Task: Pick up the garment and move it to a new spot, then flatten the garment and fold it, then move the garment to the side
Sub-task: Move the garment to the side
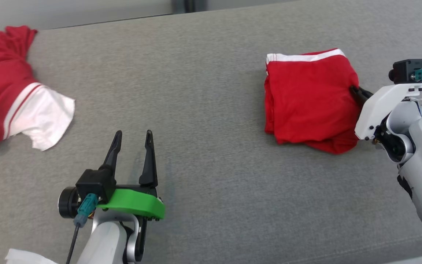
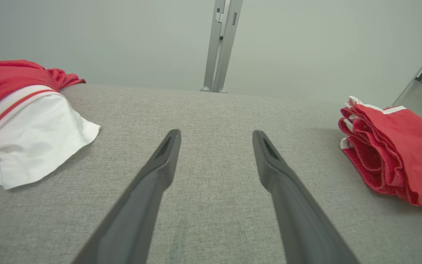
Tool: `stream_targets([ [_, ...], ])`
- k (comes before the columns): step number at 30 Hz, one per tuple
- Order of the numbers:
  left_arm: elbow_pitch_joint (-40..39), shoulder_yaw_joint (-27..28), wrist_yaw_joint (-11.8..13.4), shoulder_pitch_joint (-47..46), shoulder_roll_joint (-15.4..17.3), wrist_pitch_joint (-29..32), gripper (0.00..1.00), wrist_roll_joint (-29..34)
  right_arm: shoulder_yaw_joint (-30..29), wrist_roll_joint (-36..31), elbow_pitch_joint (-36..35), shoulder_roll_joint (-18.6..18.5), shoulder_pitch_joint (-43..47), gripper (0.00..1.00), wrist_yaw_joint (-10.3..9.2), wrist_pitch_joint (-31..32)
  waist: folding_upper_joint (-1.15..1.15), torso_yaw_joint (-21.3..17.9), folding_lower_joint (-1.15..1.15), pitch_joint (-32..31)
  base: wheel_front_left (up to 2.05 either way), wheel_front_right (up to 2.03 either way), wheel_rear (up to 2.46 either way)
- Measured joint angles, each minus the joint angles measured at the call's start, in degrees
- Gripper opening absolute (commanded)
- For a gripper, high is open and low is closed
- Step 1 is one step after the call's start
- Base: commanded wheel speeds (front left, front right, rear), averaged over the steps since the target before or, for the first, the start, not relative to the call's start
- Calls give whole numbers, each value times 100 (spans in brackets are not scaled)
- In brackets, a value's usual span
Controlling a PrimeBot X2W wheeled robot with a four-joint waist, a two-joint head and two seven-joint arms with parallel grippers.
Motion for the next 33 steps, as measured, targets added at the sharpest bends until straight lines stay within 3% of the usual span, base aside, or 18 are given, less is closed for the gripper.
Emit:
stream_targets([
  [8, -12, -185, -45, -310, 62, 149, 100, 165, -22, 15, 376, -11, -186, 0, -1, -346, 0, -908, 0, 263, 0, 0, 0],
  [14, -142, -189, -13, -349, 152, 219, 100, 182, 109, -176, 580, -119, -419, 0, 0, -569, 0, -1172, 0, 529, 0, 0, 0],
  [21, -337, -152, 65, -405, 236, 242, 100, 185, 137, -692, 991, -483, -921, 0, 1, -836, 0, -893, 0, 731, 0, 0, 0],
  [33, -584, -93, 182, -410, 301, 216, 100, 180, -389, -1070, 1694, -1528, -1479, 0, 2, -925, 0, -69, 0, 1017, 0, 0, 0],
])
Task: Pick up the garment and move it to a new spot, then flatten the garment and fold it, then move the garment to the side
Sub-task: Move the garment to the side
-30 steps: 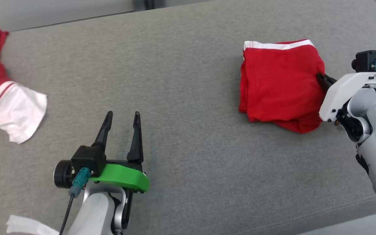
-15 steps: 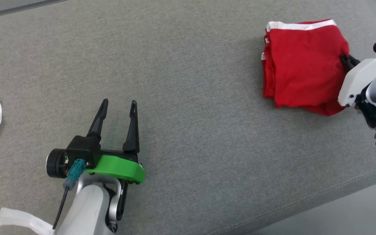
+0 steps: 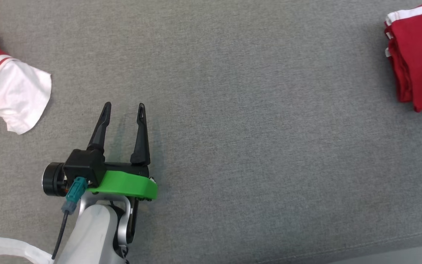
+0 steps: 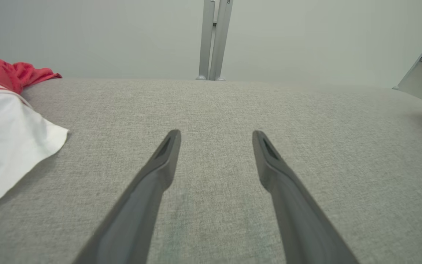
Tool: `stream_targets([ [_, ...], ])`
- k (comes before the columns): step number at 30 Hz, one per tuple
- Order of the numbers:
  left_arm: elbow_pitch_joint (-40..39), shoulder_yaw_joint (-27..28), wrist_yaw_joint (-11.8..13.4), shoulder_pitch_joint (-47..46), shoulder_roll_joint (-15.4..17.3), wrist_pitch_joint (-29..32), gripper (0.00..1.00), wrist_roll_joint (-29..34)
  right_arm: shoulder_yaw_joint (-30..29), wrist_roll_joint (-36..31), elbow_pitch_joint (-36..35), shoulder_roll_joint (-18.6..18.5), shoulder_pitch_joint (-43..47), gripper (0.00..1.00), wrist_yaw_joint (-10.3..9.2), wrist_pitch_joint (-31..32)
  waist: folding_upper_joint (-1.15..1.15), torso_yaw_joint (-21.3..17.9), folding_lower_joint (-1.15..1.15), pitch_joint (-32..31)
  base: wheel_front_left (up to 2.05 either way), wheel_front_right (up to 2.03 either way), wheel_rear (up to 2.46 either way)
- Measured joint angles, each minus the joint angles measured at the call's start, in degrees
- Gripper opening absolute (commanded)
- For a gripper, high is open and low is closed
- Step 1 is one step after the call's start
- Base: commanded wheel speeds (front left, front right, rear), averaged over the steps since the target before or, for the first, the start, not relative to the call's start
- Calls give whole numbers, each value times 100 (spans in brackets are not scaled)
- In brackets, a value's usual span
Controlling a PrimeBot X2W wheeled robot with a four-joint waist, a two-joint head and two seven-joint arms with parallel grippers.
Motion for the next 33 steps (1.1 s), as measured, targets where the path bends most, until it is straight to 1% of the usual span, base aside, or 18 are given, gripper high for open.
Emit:
stream_targets([
  [4, -19, -11, 5, 3, 4, -9, 100, -9, -158, -190, 202, -112, -114, 0, 0, -143, 0, 186, 0, 105, 0, 0, 0],
  [5, -21, -21, 8, 3, 4, -10, 100, -9, -214, -276, 288, -130, -151, 7, 0, -188, 0, 220, 0, 129, 0, 0, 0],
  [6, -21, -24, 10, 4, 3, -11, 100, -10, -256, -333, 338, -136, -168, 40, 0, -219, 0, 243, 0, 144, 0, 0, 0],
  [7, -19, -29, 13, 3, 3, -22, 100, -15, -315, -387, 408, -129, -184, 75, 0, -307, 0, 268, 0, 160, 0, 0, 0],
  [8, -12, -29, 14, 3, 3, -26, 100, -16, -354, -442, 471, -98, -203, 100, 0, -349, 0, 285, 0, 168, 0, 0, 0],
  [11, 13, -44, 30, 3, 1, -33, 100, -24, -452, -614, 643, 41, -245, 100, 0, -463, 0, 291, 0, 137, 0, 0, 0],
  [15, 52, -67, 32, 4, -15, -51, 100, -44, -576, -806, 828, 113, -274, 100, 0, -563, 0, 262, 0, 25, 0, 0, 0],
  [23, 318, -31, -2, 16, -70, -125, 100, -212, -658, -890, 771, 534, -214, 100, 0, -964, 0, 228, 0, -381, 0, 0, 0],
  [27, 616, 71, -46, 20, -115, -172, 100, -341, -686, -761, 572, 898, 61, 100, 0, -1278, 0, 231, 0, -690, 0, 0, 0],
  [33, 1056, 291, -98, 95, -218, -203, 100, -522, -670, -550, 43, 1494, 704, 100, 0, -1682, 0, 276, 0, -1199, 0, 0, 0],
])
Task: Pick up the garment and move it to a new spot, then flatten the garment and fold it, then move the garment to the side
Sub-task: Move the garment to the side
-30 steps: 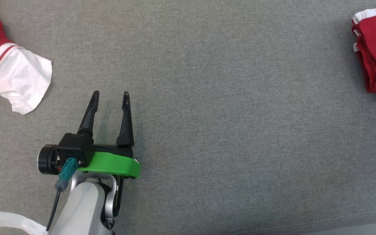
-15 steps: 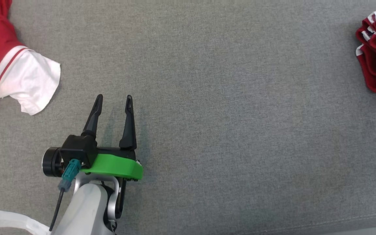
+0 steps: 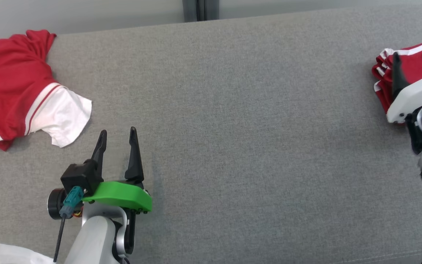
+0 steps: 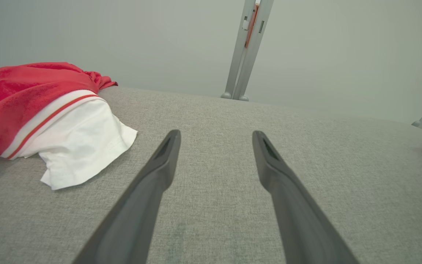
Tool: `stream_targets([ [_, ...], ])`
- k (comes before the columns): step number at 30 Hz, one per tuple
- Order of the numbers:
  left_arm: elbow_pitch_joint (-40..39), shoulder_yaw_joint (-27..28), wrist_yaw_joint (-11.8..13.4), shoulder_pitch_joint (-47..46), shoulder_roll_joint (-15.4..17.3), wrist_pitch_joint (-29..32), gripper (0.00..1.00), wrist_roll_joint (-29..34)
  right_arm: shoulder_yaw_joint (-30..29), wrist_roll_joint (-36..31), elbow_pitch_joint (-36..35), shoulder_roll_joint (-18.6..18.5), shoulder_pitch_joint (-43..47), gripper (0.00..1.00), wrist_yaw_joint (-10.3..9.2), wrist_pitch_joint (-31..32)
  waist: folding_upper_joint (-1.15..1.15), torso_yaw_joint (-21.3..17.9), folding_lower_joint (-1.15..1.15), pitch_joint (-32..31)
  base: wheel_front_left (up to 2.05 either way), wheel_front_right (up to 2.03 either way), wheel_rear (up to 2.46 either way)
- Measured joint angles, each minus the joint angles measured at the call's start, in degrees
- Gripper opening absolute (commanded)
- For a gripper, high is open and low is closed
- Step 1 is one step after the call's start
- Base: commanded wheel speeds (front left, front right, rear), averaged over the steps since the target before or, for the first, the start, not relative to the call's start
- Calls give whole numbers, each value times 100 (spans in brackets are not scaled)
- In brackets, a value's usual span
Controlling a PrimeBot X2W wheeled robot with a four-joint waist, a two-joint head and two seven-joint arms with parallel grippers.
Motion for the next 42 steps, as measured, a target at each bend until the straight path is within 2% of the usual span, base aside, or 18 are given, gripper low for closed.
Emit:
stream_targets([
  [8, 178, 326, -36, 452, -89, -8, 100, 79, -42, 25, -1341, 700, 1377, 100, 0, -165, 0, 178, 0, -613, 0, 0, 0],
  [16, 199, 365, -109, 939, -165, -8, 100, 211, -534, -658, -3033, 1504, 3129, 100, -1, -170, 0, 475, 0, -1065, 0, 0, 0],
  [20, 126, 328, -108, 1107, -179, -8, 100, 214, -712, -1012, -3711, 1750, 3821, 100, -1, -170, 0, 602, 0, -1223, 0, 0, 0],
  [27, 68, 264, -107, 1256, -183, -8, 100, 170, -888, -1012, -4520, 1846, 4580, 100, -2, 1, 0, 665, 0, -1350, 0, 0, 0],
  [33, 78, 233, -99, 1269, -186, -8, 100, 209, -750, -892, -4804, 1857, 4914, 100, -2, 146, 0, 622, 0, -1358, 0, 0, 0],
  [42, 99, 178, -90, 1266, -188, -8, 100, 215, -679, -861, -4946, 1857, 4948, 100, -2, 225, 0, 560, 0, -1333, 0, 0, 0],
])
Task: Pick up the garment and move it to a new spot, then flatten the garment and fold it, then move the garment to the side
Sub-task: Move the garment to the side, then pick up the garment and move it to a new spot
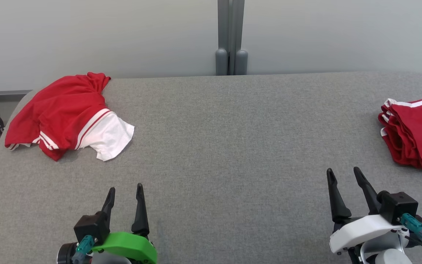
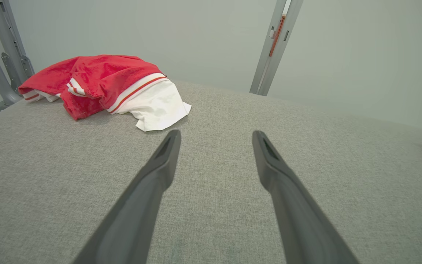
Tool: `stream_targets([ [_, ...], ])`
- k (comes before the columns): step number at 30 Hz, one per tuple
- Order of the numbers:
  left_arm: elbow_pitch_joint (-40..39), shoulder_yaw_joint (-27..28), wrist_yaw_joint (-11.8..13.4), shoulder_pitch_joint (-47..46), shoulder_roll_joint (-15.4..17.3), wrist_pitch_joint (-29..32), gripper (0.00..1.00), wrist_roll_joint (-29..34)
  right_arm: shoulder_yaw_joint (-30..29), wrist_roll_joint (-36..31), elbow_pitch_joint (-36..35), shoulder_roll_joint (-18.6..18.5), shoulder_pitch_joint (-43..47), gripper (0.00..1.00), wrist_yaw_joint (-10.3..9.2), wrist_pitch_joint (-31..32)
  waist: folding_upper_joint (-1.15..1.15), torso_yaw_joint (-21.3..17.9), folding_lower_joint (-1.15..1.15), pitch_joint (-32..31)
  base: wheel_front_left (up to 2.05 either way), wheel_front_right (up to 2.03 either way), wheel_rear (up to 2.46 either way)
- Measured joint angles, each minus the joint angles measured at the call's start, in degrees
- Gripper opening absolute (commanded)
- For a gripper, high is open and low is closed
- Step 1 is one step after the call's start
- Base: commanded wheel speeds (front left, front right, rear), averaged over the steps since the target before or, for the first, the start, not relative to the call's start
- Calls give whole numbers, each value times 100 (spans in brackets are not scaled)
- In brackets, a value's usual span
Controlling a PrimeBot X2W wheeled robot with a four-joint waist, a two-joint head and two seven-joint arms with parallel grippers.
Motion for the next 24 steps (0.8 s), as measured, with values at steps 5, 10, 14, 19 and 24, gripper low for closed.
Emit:
stream_targets([
  [5, 16, -3, -1, -7, 0, 0, 100, -1, 19, 14, -20, 0, 40, 100, 0, 19, 0, 14, 0, 13, 0, 0, 0],
  [10, 15, -11, -2, -12, 0, 0, 100, 0, 16, 40, -41, 0, 53, 100, 0, 25, 0, 45, 0, 24, 0, 0, 0],
  [14, 4, -14, -5, -20, -1, -1, 100, 3, -18, 26, -80, 0, 74, 100, 0, 24, 0, 114, 0, 32, 0, 0, 0],
  [19, -44, -32, -8, -86, -3, -1, 100, 44, -54, -3, -165, 0, 85, 100, 0, 33, 0, 332, 0, 57, 0, 0, 0],
  [24, -94, -7, -5, -148, -5, 0, 100, 81, -59, -2, -218, 0, 85, 100, 0, 43, 0, 693, 0, 89, 0, 0, 0],
])
